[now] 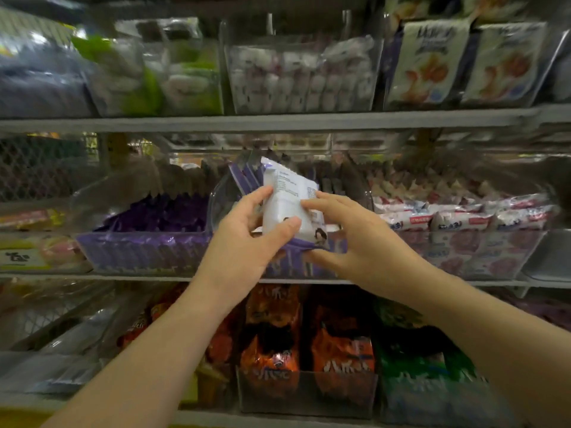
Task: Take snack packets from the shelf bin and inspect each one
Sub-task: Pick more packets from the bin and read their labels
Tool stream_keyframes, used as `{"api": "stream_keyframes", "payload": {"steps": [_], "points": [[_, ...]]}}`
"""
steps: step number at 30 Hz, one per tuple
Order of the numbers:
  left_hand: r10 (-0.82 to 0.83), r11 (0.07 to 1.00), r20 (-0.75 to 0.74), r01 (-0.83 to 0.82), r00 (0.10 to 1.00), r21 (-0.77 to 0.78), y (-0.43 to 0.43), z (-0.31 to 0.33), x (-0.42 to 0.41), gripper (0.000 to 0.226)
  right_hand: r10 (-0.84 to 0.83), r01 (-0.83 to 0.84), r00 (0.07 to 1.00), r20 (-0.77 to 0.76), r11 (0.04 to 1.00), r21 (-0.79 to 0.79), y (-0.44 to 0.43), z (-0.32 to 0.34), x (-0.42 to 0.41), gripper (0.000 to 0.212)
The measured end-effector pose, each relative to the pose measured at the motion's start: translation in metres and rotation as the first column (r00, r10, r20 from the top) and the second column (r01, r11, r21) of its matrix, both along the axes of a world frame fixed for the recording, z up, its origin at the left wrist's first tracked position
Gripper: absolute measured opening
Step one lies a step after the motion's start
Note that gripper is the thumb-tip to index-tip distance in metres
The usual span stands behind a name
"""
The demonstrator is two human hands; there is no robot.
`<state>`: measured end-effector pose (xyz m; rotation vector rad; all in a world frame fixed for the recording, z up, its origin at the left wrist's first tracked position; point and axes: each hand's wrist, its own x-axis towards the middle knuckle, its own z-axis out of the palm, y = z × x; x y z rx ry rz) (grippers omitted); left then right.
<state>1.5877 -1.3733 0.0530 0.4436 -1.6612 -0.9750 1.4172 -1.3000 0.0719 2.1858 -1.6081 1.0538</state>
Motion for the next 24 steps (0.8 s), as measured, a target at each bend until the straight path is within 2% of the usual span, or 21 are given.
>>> {"api": "stream_keyframes", "payload": {"steps": [2,7,10,13,17,24], "points": [[0.04,0.997,0.047,-0.037,0.998,-0.065,-0.009,0.016,-0.011,0.064,-0.006,0.007,0.999,0.035,1.0,-0.02,-0.014,0.012,-0.006,0.07],[0.178,0.958,0.128,-0.142,0.976,-0.247,-0.042,0.049,-0.036,0.064,0.015,-0.021,0.991,0.132,0.999,0.049,-0.051,0.037,-0.023,0.072],[0.191,0.944,0.153,-0.138,0.97,-0.3,-0.065,0.061,-0.049,0.063,0.041,-0.05,0.987,0.153,0.997,0.058,-0.075,0.05,-0.033,0.066],[0.238,0.919,0.18,-0.162,0.954,-0.36,-0.093,0.069,-0.057,0.056,0.023,-0.029,0.996,0.091,0.997,0.069,-0.099,0.064,-0.042,0.059],[0.383,0.833,0.246,-0.217,0.89,-0.509,-0.126,0.079,-0.062,0.048,0.008,-0.009,1.0,0.009,0.992,0.126,-0.131,0.079,-0.054,0.06],[0.529,0.689,0.331,-0.167,0.782,-0.705,-0.173,0.099,-0.081,0.044,0.005,0.016,0.992,-0.13,0.987,0.159,-0.172,0.107,-0.074,0.054]]}}
